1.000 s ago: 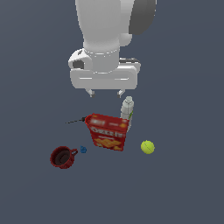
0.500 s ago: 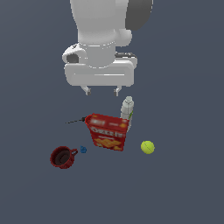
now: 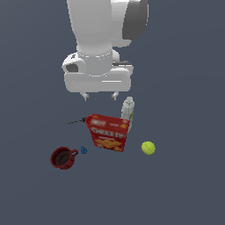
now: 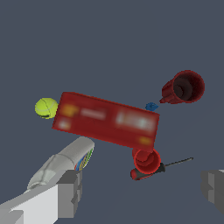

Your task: Pick up a designated object from a clutter of objects.

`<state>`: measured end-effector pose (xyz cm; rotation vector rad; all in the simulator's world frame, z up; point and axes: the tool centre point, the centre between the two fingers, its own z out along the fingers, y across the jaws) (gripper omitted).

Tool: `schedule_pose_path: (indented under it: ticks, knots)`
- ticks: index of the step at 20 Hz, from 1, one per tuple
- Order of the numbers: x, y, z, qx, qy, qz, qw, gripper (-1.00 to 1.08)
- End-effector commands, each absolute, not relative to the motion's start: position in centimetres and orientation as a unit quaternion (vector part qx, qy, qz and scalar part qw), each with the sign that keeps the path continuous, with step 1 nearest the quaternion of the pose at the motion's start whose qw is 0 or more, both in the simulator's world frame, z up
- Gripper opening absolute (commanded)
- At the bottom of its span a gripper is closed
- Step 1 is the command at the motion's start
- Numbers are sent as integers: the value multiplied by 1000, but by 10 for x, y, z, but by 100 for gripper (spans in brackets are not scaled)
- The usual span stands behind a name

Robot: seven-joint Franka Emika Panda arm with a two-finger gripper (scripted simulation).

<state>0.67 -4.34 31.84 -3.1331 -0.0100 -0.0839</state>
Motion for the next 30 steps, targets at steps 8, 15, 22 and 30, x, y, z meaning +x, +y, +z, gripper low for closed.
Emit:
schedule_pose_path:
  ticks: [8, 15, 22, 30]
  knots:
    - [0, -69, 258, -997, -74, -18, -6, 100]
    - [-16, -92, 198, -989, -148, -10, -10, 100]
    - [-39, -109, 145, -976, -220, -3, -7, 100]
    - [-59, -118, 109, -962, -272, 0, -2, 100]
